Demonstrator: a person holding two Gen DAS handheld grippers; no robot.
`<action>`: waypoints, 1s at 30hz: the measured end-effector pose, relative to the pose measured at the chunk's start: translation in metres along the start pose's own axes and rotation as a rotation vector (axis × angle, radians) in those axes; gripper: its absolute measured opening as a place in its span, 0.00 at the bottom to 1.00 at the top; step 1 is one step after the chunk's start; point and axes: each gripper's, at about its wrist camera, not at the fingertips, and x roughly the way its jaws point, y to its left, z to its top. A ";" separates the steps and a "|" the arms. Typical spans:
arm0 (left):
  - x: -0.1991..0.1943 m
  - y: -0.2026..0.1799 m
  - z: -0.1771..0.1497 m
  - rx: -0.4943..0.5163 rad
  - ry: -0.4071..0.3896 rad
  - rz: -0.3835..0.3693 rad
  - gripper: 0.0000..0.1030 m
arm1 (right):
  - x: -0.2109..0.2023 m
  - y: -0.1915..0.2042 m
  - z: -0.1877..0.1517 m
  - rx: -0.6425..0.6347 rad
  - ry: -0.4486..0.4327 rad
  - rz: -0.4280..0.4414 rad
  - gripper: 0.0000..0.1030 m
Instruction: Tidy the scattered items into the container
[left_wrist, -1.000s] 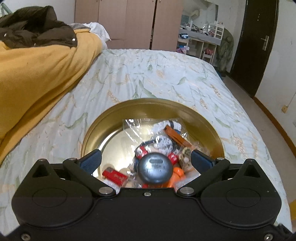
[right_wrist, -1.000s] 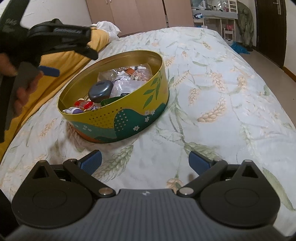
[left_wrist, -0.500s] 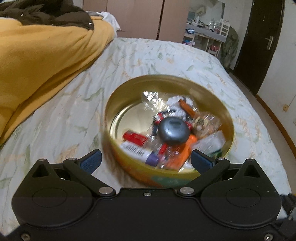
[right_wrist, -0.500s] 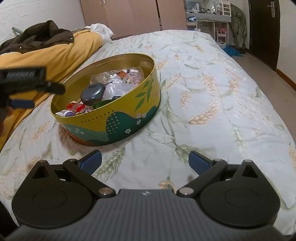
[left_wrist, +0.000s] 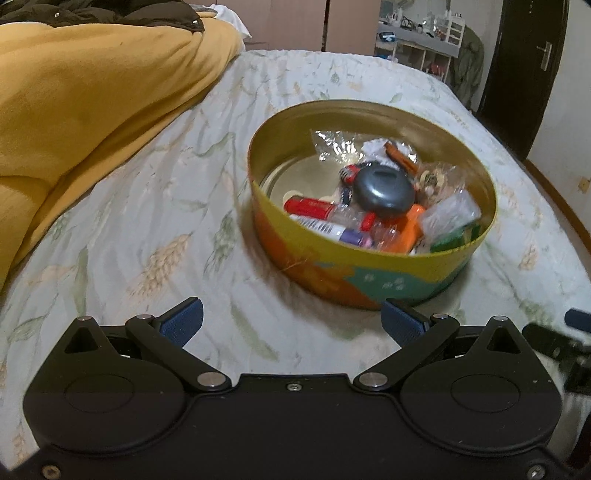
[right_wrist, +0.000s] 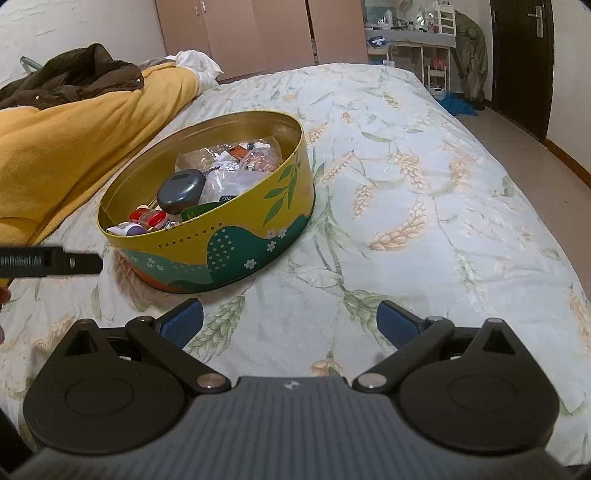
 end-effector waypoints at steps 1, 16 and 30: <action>-0.001 0.001 -0.002 0.000 0.001 0.003 1.00 | 0.000 0.000 0.000 0.000 -0.001 -0.001 1.00; -0.010 0.002 -0.023 0.016 -0.004 -0.011 1.00 | -0.010 0.004 -0.002 -0.016 -0.020 -0.001 1.00; 0.000 -0.007 -0.030 -0.020 0.000 -0.002 1.00 | -0.024 0.013 -0.002 -0.061 -0.044 0.001 1.00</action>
